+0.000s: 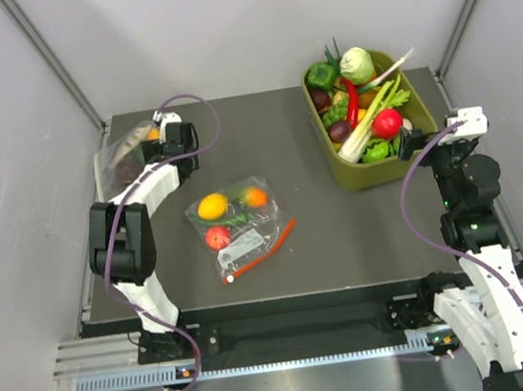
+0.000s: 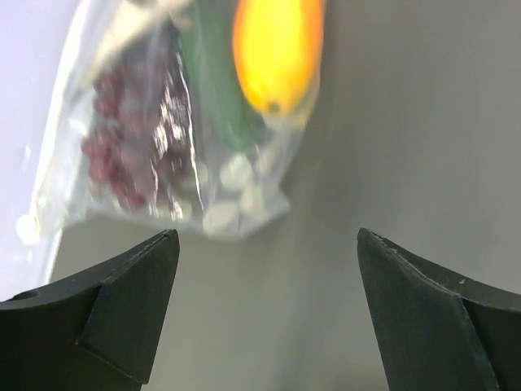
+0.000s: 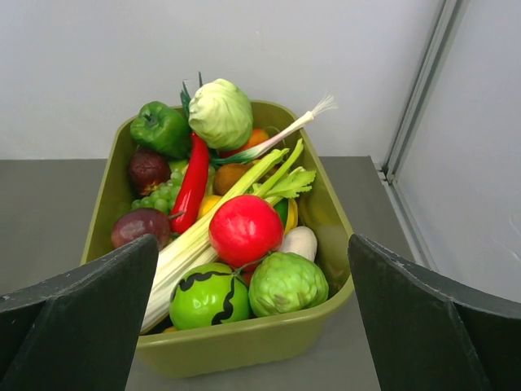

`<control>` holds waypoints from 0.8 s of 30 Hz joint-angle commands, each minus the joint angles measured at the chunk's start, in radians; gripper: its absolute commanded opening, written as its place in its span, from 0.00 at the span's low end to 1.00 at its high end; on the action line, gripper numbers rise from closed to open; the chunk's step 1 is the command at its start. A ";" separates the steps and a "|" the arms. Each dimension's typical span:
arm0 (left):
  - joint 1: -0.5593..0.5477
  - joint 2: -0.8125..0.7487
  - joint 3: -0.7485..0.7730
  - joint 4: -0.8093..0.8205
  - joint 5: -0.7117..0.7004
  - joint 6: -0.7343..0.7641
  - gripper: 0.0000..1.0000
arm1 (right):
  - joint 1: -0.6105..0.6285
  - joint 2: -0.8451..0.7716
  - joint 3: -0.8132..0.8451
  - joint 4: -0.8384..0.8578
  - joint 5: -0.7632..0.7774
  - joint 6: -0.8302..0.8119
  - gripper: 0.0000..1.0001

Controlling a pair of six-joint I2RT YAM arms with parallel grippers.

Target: Open the zip-top bag and remove the fake food

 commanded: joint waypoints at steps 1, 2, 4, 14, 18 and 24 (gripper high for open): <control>0.015 0.055 0.087 0.117 -0.079 0.056 0.95 | 0.006 0.004 0.051 0.008 -0.031 0.003 1.00; 0.016 0.071 0.095 0.126 -0.081 0.065 0.95 | 0.008 0.008 0.051 0.010 -0.034 0.001 1.00; 0.032 0.115 0.127 0.131 -0.081 0.079 0.93 | 0.008 0.011 0.051 0.011 -0.036 0.001 1.00; 0.073 0.198 0.190 0.062 -0.017 0.107 0.42 | 0.008 0.036 0.055 0.010 -0.065 0.001 1.00; 0.073 0.191 0.198 0.031 0.024 0.099 0.03 | 0.008 0.045 0.057 0.004 -0.077 0.001 1.00; 0.072 0.096 0.189 0.004 0.161 0.059 0.00 | 0.008 0.042 0.059 0.001 -0.080 0.001 1.00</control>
